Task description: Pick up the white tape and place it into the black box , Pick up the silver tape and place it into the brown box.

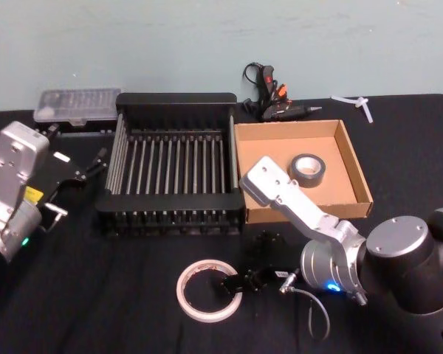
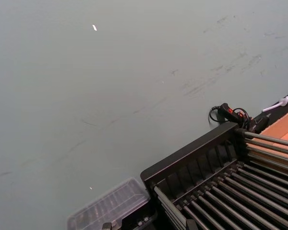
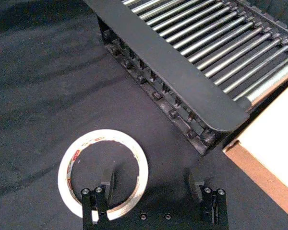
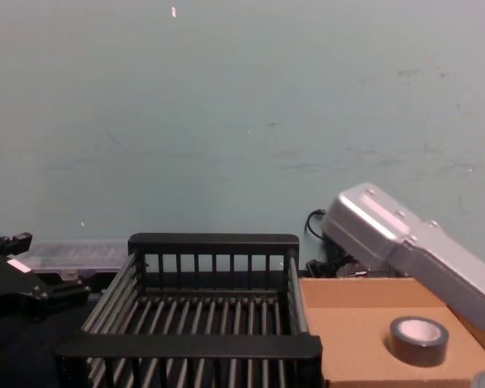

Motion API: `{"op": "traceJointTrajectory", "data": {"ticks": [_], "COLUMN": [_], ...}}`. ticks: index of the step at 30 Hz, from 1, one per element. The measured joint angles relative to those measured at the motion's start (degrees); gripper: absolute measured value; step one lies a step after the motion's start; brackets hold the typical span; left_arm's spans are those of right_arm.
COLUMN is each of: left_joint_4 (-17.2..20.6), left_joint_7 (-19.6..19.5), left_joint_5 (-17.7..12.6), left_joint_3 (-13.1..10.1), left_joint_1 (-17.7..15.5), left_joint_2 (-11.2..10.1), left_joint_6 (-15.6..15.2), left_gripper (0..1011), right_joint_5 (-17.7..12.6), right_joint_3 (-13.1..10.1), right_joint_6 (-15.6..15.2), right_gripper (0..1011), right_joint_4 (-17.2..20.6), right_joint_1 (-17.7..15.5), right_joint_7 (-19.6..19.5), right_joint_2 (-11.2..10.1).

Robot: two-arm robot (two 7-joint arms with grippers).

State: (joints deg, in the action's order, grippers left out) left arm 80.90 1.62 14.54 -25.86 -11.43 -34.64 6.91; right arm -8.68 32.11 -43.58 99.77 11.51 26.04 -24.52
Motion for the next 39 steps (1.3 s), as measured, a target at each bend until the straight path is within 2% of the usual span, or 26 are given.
{"op": "traceJointTrajectory", "data": {"ticks": [14,39], "left_joint_4": [0.0,0.0], "left_joint_7": [0.0,0.0], "left_joint_5": [0.0,0.0], "left_joint_3": [0.0,0.0], "left_joint_1": [0.0,0.0], "left_joint_2": [0.0,0.0], "left_joint_6": [0.0,0.0], "left_gripper": [1001,1001], "right_joint_5": [3.5,5.3], "right_joint_3": [1.2,-0.2], "right_joint_6": [-0.2,-1.2], "right_gripper": [1002,1002], "right_joint_4": [-0.5,-1.7], "right_joint_1": [0.3,-0.7], "right_joint_7": [0.4,2.3], "right_joint_2": [1.2,3.3]}}
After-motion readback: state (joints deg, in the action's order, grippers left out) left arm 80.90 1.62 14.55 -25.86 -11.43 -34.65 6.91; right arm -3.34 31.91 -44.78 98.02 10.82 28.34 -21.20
